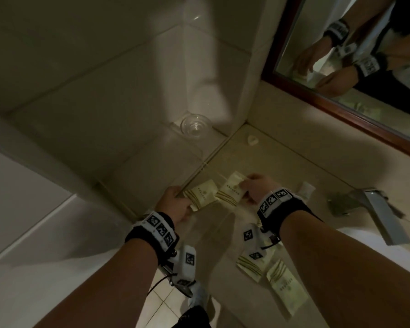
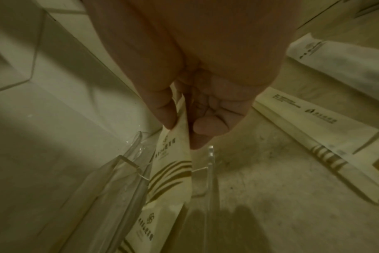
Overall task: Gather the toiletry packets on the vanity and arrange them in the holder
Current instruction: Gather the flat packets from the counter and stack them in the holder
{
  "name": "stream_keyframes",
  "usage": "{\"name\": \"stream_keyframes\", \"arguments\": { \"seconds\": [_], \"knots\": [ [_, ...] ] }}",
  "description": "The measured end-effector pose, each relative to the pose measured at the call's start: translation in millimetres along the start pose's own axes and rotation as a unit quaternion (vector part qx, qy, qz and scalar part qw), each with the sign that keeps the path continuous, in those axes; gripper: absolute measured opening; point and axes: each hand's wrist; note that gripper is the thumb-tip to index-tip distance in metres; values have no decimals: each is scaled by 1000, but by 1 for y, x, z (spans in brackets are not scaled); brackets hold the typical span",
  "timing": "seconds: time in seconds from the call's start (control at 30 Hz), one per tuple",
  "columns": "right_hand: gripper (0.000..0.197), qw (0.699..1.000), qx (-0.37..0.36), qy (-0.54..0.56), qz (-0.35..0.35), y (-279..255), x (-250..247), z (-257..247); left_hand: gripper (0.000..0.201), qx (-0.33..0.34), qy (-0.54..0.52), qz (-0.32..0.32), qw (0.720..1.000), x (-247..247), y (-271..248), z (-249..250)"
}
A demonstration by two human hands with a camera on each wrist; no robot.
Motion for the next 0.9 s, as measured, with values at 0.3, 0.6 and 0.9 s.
{"name": "stream_keyframes", "arguments": {
  "seconds": [0.3,0.6,0.9],
  "knots": [
    [18,1000,-6,-4,15,-3,-3,4,24,2,23,-115,993,24,-2,17],
    [26,997,-16,-79,11,-7,6,7,43,-7,-43,-147,988,22,12,7],
    [19,991,-19,-129,-12,-5,27,-3,42,19,-69,-146,987,9,12,18]
  ]
}}
Point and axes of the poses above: each hand's wrist, its own y-axis towards the middle knuckle, its own x-axis out of the palm, z = x × y, and after that the axes turned 12 degrees about x, right-handed
